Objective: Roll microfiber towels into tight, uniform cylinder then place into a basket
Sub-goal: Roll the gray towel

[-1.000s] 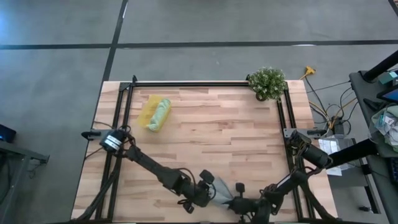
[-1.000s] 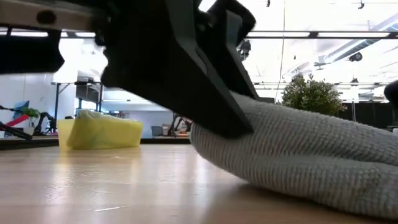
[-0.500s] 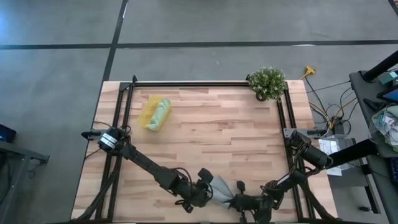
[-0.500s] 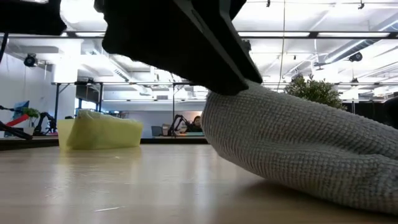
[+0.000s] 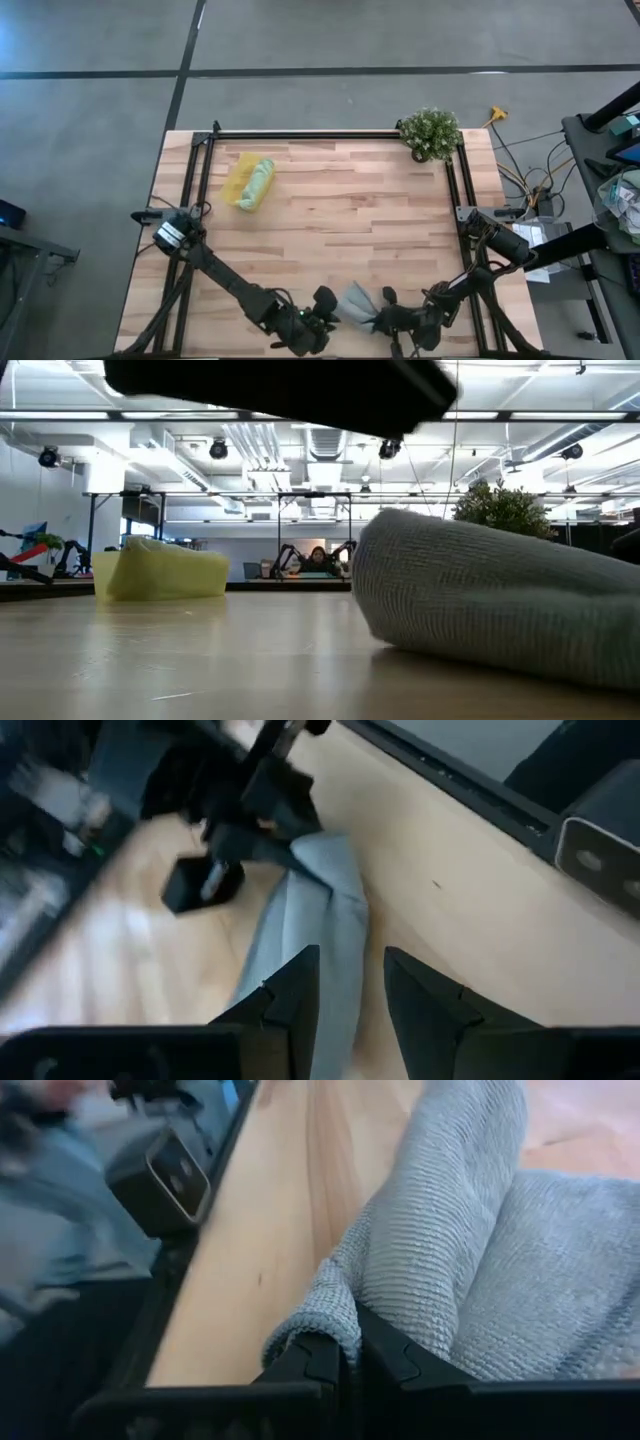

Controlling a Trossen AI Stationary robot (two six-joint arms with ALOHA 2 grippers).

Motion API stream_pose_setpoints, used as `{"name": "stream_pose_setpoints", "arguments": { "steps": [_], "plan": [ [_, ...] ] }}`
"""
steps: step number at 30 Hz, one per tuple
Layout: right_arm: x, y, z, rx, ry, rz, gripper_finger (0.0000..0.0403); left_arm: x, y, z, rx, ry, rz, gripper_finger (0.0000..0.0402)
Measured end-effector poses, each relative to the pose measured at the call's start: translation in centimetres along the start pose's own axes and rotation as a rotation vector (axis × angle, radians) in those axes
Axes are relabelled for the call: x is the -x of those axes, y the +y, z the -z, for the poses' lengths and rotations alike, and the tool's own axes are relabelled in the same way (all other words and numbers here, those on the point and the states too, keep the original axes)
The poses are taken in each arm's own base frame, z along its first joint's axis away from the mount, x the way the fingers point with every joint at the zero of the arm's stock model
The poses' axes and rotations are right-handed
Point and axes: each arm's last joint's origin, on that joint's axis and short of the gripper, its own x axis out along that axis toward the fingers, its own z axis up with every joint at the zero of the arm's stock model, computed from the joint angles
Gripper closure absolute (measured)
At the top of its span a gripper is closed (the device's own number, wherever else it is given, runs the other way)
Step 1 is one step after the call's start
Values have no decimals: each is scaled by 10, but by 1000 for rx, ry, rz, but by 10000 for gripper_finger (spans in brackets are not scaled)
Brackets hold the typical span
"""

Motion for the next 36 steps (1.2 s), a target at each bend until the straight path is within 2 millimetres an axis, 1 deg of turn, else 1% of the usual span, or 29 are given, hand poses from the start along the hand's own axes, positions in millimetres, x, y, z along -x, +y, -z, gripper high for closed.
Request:
{"name": "stream_pose_setpoints", "arguments": {
  "steps": [4, 7, 9, 14, 19, 23, 26, 30, 33, 36],
  "plan": [
    [6, -9, -1, -102, -61, -44, 394, -10, -10, 0, -168, -16, -89, 303],
    [11, -15, -1, -177, -95, -61, 394, -23, -16, 6, -304, 15, -149, 303],
    [13, -17, -2, -209, -104, -69, 394, -30, -16, 11, -340, 42, -179, 303],
    [13, -18, -1, -208, -96, -67, 394, -40, -6, 19, -312, 77, -198, 303],
    [13, -19, 1, -202, -83, -57, 394, -42, -1, 19, -279, 73, -196, 296],
    [12, -20, 1, -198, -78, -51, 394, -45, 2, 20, -239, 42, -147, 264],
    [12, -20, 1, -197, -78, -49, 394, -47, 2, 22, -224, 44, -122, 229],
    [11, -21, 1, -199, -80, -45, 394, -47, 3, 19, -173, 23, -115, 179],
    [11, -21, 0, -200, -81, -43, 394, -48, 6, 19, -136, 17, -110, 144],
    [10, -21, 0, -201, -83, -40, 394, -52, 12, 23, -88, 19, -100, 122]
  ]
}}
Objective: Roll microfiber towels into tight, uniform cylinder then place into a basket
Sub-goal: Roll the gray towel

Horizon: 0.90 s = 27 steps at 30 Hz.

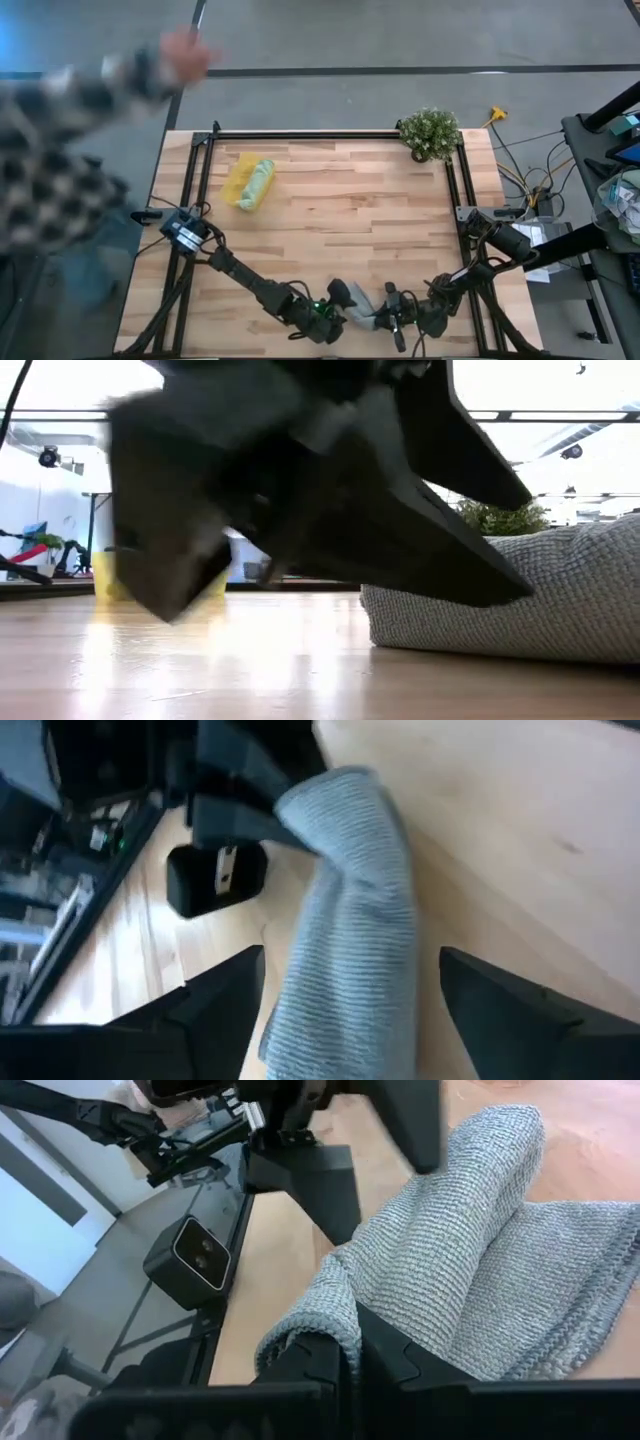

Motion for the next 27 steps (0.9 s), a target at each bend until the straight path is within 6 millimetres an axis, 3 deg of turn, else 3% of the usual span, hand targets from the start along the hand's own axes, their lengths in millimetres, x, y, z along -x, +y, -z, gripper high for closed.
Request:
{"name": "stream_pose_setpoints", "arguments": {
  "steps": [8, 16, 21, 27],
  "plan": [
    [-8, 0, -6, 7, -17, 23, 394, -24, 5, 15, 54, 42, 15, 112],
    [-15, -3, -13, -5, -42, 36, 394, -29, 11, 20, 165, 46, 36, 125],
    [-18, -1, -16, 18, -52, 32, 394, -32, 7, 24, 226, 56, 53, 189],
    [-21, -1, -17, 64, -57, 39, 394, -35, 2, 27, 234, 57, 104, 315]
  ]
}}
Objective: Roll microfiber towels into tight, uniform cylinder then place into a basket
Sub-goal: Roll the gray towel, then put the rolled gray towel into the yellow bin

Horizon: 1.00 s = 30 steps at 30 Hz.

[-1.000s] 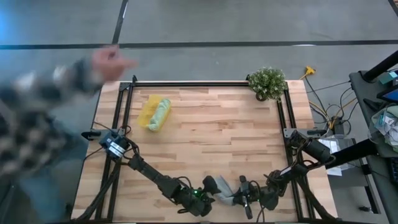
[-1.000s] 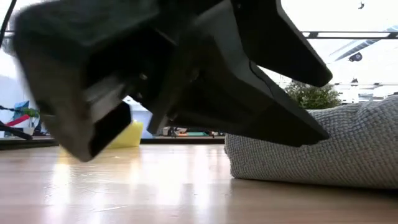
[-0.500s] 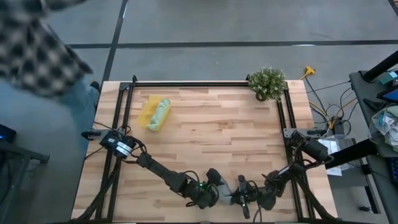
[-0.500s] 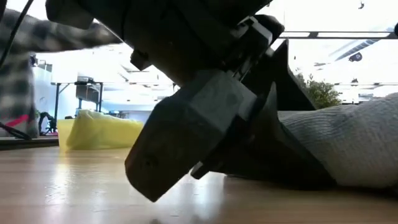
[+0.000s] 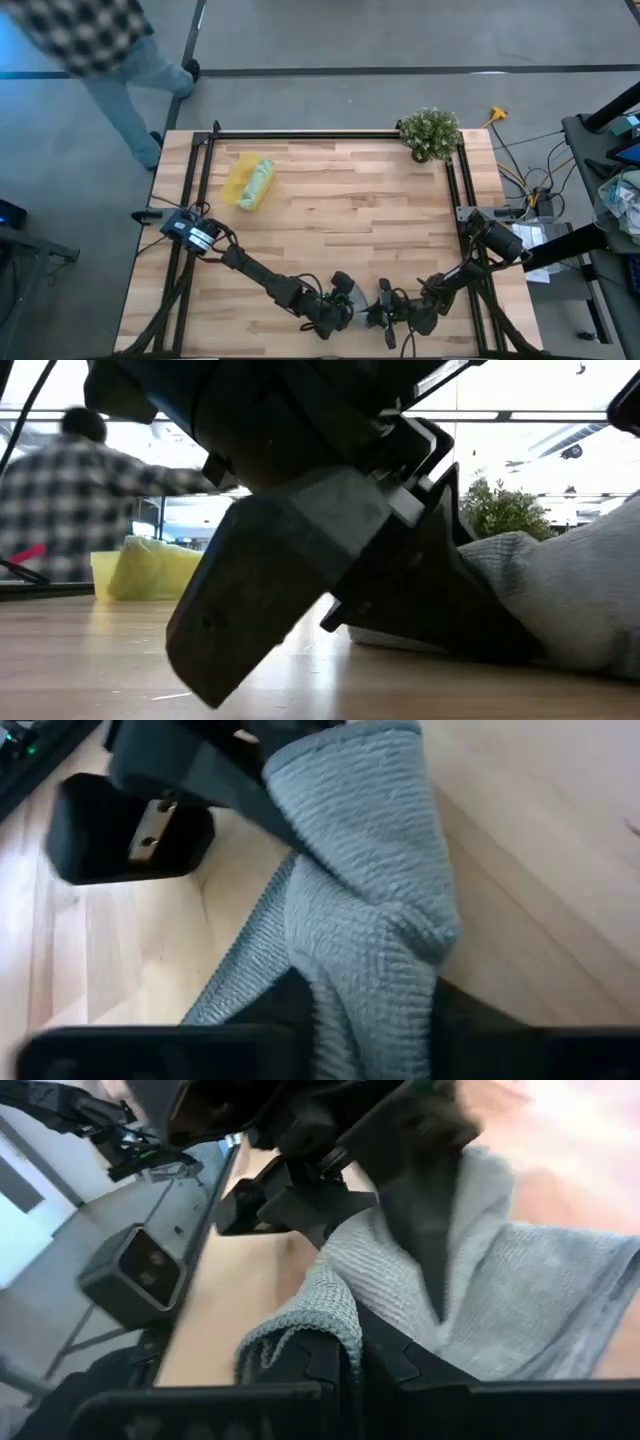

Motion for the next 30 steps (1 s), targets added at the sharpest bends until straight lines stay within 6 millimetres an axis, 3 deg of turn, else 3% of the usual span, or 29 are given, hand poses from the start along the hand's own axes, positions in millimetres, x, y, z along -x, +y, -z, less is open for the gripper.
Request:
{"name": "stream_pose_setpoints", "arguments": {
  "steps": [4, 12, 20, 25, 30],
  "plan": [
    [-1, -1, -1, 23, -7, 11, 394, 3, 2, 0, 20, 19, 3, 388],
    [1, 1, -8, 193, -26, 22, 370, 25, 23, -1, 155, 144, 7, 395],
    [26, 12, -45, 423, -16, 105, 301, 50, 40, 9, 270, 326, -37, 398],
    [51, 18, -67, 415, 34, 105, 264, 73, 64, 15, 334, 417, -128, 398],
    [72, 24, -69, 398, 82, 67, 248, 111, 101, 21, 395, 452, -259, 399]
  ]
}}
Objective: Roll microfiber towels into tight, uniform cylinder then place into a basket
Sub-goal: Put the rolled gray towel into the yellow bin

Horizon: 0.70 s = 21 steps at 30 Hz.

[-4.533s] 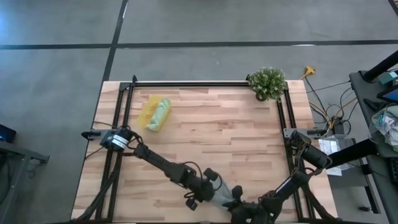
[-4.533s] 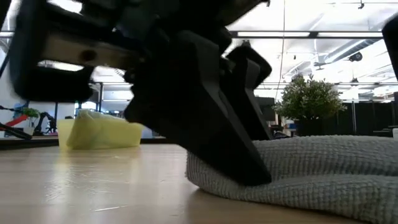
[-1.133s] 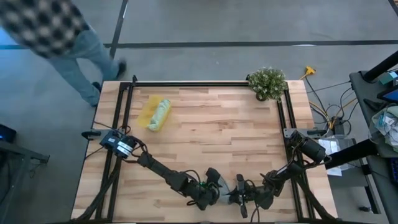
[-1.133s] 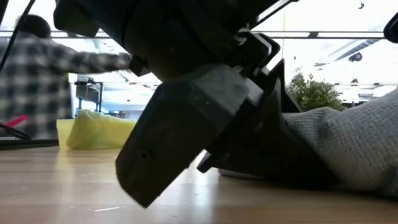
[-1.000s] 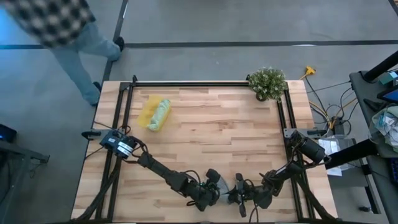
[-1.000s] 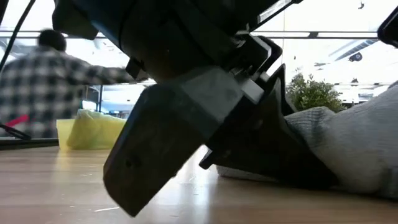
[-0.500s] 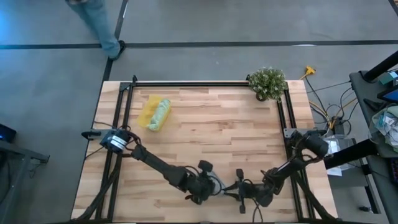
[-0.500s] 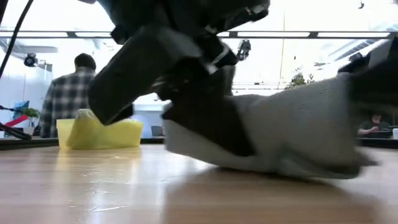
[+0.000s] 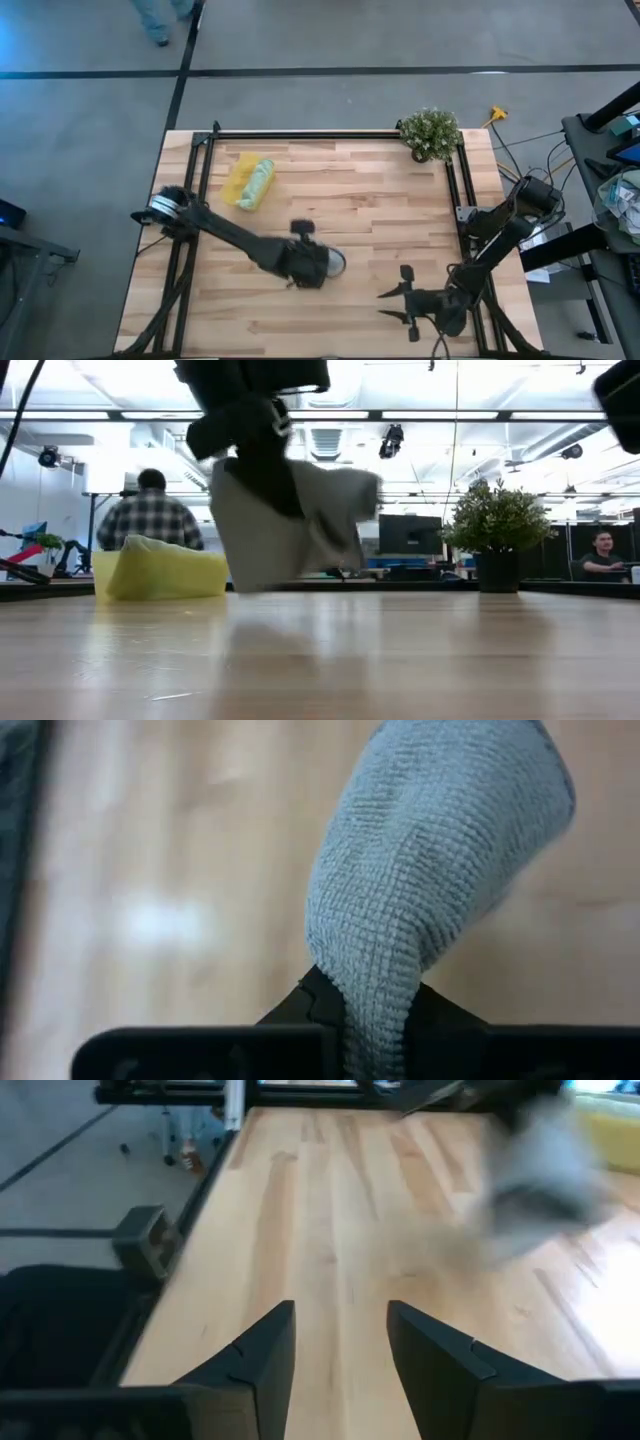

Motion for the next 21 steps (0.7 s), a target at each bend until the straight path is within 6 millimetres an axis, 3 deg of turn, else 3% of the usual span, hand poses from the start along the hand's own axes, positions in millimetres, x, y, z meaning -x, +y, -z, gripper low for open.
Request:
{"name": "stream_pose_setpoints", "arguments": {
  "steps": [4, 13, 21],
  "plan": [
    [8, 8, 7, 28, 13, -40, 248, 19, 50, 15, 150, -18, -91, 399],
    [-4, 13, 35, 53, 66, -6, 272, 51, 148, 78, 409, 23, -390, 399],
    [-11, 15, 48, 71, 83, 6, 288, 54, 188, 113, 513, 174, -530, 399]
  ]
}}
